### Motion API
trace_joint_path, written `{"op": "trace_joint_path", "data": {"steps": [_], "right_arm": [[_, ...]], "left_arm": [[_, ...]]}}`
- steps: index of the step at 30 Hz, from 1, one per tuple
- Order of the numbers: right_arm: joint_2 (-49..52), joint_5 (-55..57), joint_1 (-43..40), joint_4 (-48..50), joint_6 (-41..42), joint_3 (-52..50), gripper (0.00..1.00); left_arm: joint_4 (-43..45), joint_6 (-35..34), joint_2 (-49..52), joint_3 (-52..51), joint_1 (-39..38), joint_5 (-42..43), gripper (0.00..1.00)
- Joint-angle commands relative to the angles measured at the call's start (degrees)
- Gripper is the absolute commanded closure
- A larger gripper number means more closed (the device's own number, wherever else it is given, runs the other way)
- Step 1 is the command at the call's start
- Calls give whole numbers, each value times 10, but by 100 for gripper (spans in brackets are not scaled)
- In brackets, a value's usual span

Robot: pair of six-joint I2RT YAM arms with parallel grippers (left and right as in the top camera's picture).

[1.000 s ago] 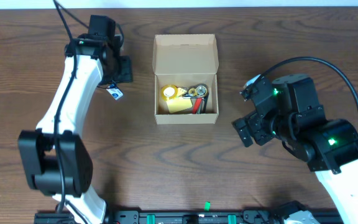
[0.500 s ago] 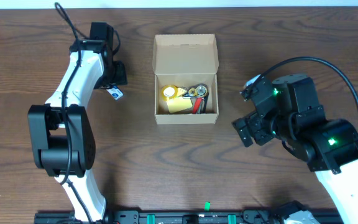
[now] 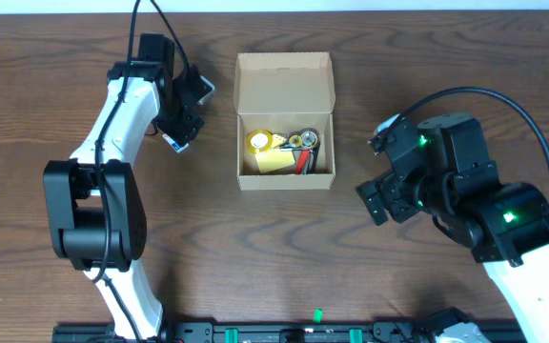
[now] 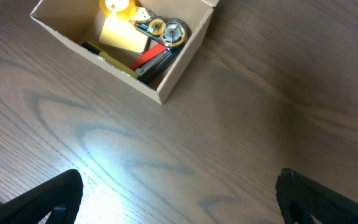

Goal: Pack container
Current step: 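Move the left gripper back toward the staples box, then grasp the blue-and-white STAPLES box with the left gripper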

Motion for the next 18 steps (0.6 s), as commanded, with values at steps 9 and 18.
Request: {"op": "trace_joint_path", "data": {"steps": [9, 18], "right_arm": [[-3, -4, 0, 0, 8, -1, 1], [-3, -4, 0, 0, 8, -1, 1]], "left_arm": [[47, 77, 17, -85, 10, -14, 13], [68, 76, 17, -89, 28, -24, 13]]}}
